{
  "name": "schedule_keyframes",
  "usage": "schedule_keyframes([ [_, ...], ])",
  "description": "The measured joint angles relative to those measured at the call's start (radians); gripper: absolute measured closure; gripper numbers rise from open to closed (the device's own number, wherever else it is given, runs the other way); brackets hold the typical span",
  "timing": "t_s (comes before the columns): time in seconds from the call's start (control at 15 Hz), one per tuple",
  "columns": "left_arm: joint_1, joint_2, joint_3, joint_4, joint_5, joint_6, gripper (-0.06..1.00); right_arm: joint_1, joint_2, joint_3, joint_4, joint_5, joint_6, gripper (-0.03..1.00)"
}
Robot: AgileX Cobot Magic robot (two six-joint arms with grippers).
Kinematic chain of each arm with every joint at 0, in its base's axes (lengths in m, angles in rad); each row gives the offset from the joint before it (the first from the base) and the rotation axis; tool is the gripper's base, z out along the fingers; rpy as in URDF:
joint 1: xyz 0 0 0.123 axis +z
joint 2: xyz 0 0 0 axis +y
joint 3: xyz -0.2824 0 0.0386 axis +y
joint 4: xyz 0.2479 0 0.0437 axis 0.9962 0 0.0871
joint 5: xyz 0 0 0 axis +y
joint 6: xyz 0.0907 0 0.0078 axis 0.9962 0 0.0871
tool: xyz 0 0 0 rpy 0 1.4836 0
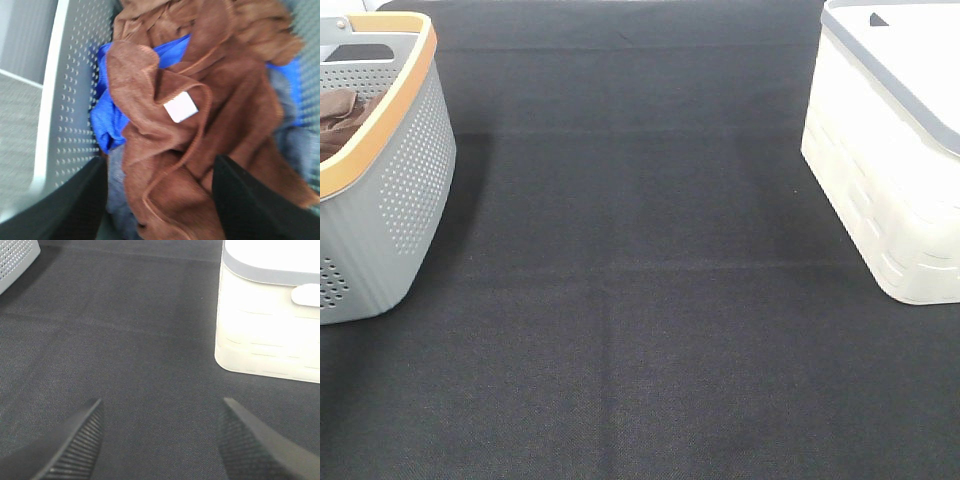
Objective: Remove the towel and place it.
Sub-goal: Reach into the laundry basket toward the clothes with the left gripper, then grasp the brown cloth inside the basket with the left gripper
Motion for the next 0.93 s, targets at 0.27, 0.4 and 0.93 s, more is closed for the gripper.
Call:
schedule_keyframes([
  [0.27, 0.000, 0.142, -0.162, 0.101, 0.096, -0.019, 0.33, 0.000, 0.000, 0.000, 0.000, 0.000, 0.000, 0.35],
  [0.4, 0.000, 0.233, -0.269, 0.134, 0.146, -0.040, 0.33, 0.000, 0.000, 0.000, 0.000, 0.000, 0.000, 0.35],
  [0.93, 0.000, 0.400, -0.359, 0.131, 0.212, -0.042, 0.33, 0.000, 0.000, 0.000, 0.000, 0.000, 0.000, 0.35],
])
